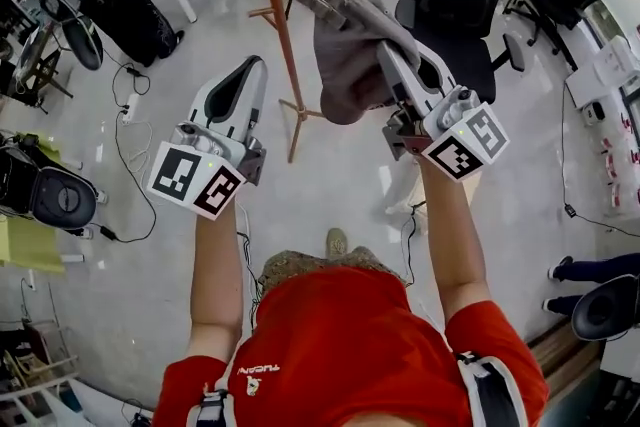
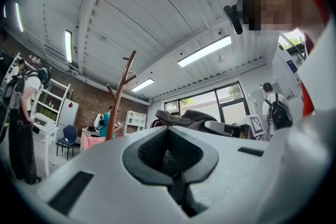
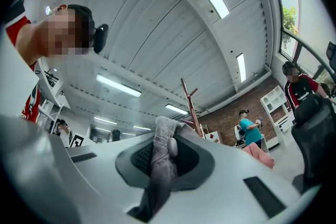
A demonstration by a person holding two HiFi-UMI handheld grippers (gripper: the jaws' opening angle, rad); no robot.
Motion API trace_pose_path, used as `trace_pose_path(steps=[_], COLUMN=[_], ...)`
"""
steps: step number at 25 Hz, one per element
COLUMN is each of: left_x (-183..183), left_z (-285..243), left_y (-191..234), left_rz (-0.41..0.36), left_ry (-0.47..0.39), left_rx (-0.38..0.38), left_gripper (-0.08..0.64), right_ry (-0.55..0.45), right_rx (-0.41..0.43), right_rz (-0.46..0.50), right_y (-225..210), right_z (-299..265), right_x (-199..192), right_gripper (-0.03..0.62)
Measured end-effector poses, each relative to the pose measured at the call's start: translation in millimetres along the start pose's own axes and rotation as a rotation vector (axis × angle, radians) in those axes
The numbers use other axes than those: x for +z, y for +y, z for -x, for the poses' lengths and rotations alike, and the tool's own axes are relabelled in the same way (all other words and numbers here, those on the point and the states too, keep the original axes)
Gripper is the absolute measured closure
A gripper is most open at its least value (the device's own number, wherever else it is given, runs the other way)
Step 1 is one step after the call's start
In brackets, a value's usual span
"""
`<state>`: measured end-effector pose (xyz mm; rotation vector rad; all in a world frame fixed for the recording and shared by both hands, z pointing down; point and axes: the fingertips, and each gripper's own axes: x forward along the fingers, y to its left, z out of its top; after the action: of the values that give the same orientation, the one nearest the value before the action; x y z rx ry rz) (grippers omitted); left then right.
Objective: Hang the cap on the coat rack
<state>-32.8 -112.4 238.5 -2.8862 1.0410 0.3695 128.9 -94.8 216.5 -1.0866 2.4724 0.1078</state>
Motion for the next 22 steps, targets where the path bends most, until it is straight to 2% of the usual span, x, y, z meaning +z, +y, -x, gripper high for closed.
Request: trace_pose_path(steps=[6, 12, 19, 22], left_x=[-15, -31, -40, -44], left_z=[-46, -80, -115, -125], left_y=[47, 120, 196, 217], left_rz=[0.004, 0.010, 0.019, 0.017], left_ry=[0.016, 0.017, 0.014, 0.022], left_rx=[0.014, -0.010, -0.030, -0.022], left_gripper=[0.552, 0.552, 0.552, 0.552], right_ry=[0.028, 0.050, 0.055, 0.049], right_rx=[-0.033, -0.070, -0.098, -0.084], right_rz=[-0.006, -0.023, -0.099, -0.134], right_y=[-71, -136, -215, -240], right_z=[-43, -109, -168, -185], right_x=[-17, -46, -74, -80], right_gripper=[0.554, 0.554, 0.554, 0.554])
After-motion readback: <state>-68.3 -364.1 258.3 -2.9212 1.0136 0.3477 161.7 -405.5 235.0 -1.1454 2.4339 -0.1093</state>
